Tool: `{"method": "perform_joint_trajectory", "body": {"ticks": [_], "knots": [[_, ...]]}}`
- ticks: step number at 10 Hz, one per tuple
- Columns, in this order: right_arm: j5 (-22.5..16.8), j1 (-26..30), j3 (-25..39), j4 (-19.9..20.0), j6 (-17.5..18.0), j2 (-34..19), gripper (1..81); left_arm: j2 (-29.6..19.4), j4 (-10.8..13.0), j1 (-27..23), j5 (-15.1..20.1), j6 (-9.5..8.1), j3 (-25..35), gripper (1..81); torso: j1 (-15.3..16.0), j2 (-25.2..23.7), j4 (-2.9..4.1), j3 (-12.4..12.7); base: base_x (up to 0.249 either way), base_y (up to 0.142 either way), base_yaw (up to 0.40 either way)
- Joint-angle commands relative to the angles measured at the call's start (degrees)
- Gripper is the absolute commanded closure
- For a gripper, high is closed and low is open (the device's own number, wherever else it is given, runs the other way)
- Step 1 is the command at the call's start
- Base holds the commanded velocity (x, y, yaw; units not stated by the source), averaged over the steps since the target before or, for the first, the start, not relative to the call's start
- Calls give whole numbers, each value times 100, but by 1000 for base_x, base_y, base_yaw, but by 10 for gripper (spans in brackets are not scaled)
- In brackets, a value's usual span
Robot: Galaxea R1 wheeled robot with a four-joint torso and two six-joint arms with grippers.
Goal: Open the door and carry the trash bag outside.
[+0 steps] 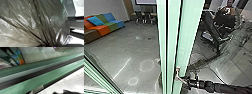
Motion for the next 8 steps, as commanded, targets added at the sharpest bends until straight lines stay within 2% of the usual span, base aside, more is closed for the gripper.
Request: {"method": "perform_joint_trajectory", "body": {"ticks": [1,8], "knots": [[-1461,931,-794,718,722,-515,10,20,7,-100,463,6,40,811,5,0,0,0,82,0,0],[-1488,1107,-846,850,722,-884,10,29,15,-82,455,6,48,811,13,2,4,-2,12,0,0]]}}
